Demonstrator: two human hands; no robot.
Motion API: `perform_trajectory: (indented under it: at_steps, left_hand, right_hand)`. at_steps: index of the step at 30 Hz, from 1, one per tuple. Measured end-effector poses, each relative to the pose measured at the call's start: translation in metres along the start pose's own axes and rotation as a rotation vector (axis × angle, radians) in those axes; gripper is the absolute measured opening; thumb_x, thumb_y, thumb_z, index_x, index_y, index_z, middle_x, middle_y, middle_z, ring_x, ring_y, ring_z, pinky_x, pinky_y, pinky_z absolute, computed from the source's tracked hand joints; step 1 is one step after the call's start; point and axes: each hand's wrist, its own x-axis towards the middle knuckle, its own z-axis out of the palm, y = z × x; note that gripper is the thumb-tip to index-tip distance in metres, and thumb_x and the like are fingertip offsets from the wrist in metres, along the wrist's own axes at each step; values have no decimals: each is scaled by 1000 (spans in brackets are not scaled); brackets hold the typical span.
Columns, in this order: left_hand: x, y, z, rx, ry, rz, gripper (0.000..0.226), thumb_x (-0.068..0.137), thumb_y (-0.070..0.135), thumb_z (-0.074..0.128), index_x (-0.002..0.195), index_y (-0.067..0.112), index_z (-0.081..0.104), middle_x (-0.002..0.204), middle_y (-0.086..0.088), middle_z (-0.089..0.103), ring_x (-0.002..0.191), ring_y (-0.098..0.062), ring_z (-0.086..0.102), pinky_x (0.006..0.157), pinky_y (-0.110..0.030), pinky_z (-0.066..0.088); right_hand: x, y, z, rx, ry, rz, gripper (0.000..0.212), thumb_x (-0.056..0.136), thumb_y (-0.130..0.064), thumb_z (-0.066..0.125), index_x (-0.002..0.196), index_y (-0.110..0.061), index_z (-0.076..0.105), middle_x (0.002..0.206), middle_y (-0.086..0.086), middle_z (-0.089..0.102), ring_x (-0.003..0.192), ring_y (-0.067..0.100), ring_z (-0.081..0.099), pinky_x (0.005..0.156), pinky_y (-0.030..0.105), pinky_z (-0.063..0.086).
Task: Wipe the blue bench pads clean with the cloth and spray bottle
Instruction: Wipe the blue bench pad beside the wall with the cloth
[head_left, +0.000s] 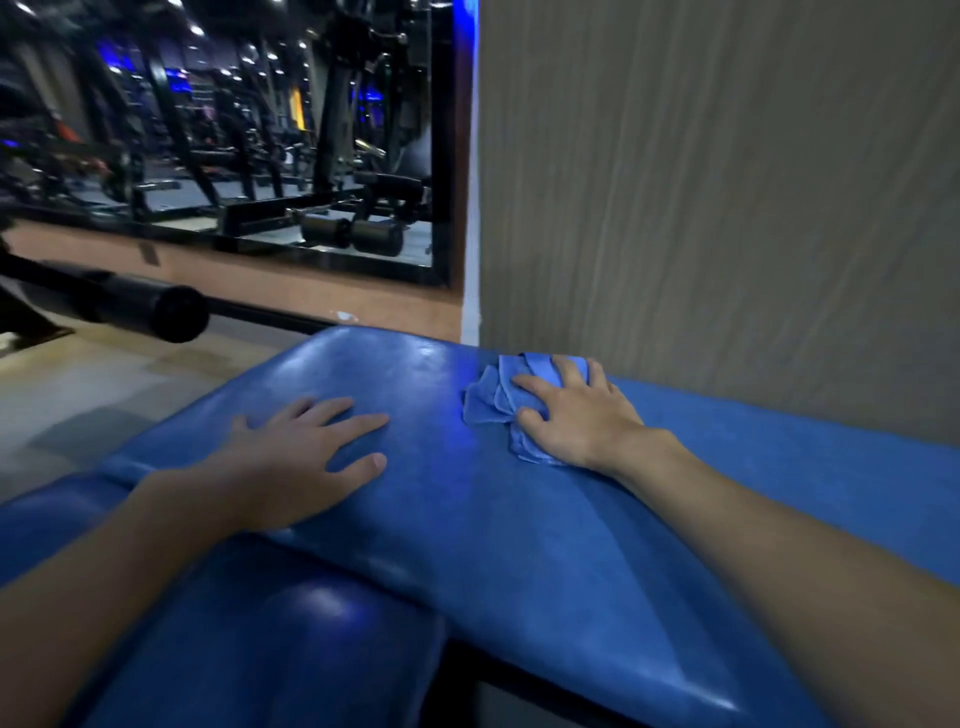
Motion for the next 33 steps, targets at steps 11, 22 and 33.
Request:
perform_trajectory:
  at_steps: [11,22,33]
  left_hand:
    - [-24,-97,-2,-72,-58,-60,105,35,109,-1,134,73,8,162,21,-5,151,-8,-5,123,-46,11]
    - [-33,-88,9,-82,64,-122,110,35,106,-3,139,73,12,161,3,5,148,-17,10,119,-35,15]
    - [-38,-84,7,-66,-27,-113,79,63,96,9,138,74,1,166,-7,-5,153,-27,-8,122,-48,4]
  right_hand:
    - [89,-163,19,84,-28,-279,56,96,-53,30,150,-43,27,164,6,10,147,46,3,120,52,9]
    - [112,-227,21,67,-102,-507,49,98,-48,27,147,-51,29,164,-1,11,150,39,-2,119,50,8]
    - [104,-235,18,17,-150,-525,48,100,-51,22,147,-53,29,164,-13,7,151,33,-9,114,67,8]
